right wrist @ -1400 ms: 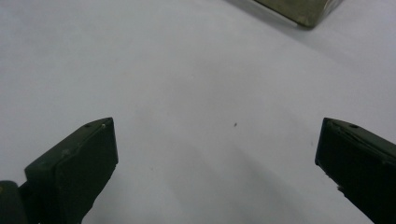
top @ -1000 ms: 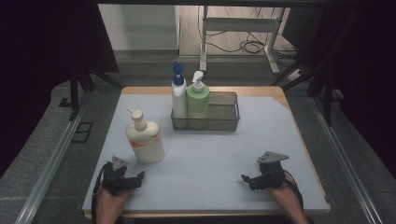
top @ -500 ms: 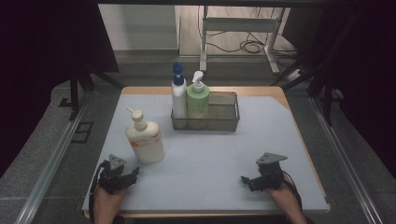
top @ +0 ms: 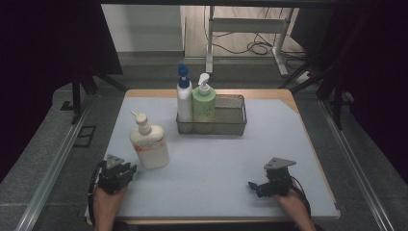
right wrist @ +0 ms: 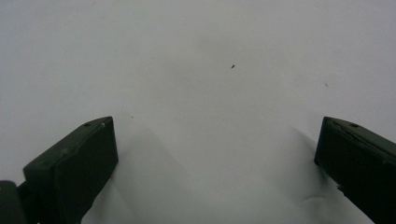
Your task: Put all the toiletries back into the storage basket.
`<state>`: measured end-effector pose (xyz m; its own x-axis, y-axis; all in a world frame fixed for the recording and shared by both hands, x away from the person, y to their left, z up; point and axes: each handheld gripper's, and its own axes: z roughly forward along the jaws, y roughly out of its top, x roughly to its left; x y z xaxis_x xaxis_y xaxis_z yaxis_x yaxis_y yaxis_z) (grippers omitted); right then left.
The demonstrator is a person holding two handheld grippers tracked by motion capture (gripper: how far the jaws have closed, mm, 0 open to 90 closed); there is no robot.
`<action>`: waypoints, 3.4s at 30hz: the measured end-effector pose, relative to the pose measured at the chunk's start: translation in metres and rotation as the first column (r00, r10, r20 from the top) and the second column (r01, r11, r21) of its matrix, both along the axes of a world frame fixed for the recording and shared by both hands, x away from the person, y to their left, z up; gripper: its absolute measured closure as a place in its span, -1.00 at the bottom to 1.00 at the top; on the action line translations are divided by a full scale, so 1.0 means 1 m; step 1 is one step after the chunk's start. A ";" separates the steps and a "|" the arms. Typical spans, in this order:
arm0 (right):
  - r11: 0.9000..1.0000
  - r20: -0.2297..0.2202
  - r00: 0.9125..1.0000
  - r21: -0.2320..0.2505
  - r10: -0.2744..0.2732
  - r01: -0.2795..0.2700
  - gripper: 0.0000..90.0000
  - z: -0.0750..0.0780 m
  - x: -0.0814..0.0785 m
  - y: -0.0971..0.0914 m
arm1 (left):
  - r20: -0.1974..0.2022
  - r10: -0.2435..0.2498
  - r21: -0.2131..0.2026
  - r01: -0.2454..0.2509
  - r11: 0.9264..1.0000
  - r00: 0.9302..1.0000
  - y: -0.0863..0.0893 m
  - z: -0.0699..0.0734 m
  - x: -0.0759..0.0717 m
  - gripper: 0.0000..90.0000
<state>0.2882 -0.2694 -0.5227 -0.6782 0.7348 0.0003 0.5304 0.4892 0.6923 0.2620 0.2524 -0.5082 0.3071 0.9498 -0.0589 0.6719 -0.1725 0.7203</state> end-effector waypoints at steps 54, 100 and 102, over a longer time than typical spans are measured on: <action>1.000 0.001 1.000 0.001 0.000 0.000 -1.00 0.000 0.000 0.000 | -0.039 -0.118 -0.061 0.115 0.991 0.992 -0.017 -0.011 0.049 0.99; 1.000 0.001 1.000 0.002 -0.001 0.001 -1.00 0.000 0.000 0.000 | -0.060 -0.340 -0.007 0.340 0.940 0.939 -0.094 -0.007 0.025 0.99; 1.000 0.001 1.000 0.002 -0.001 0.001 -1.00 0.000 0.000 0.000 | -0.068 -0.355 0.000 0.356 0.935 0.932 -0.097 -0.007 0.024 0.99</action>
<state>0.2880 -0.2696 -0.5230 -0.6778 0.7352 0.0007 0.5298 0.4878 0.6938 0.2860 0.1558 -0.5148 0.6203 0.7803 -0.0798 0.6111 -0.4170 0.6728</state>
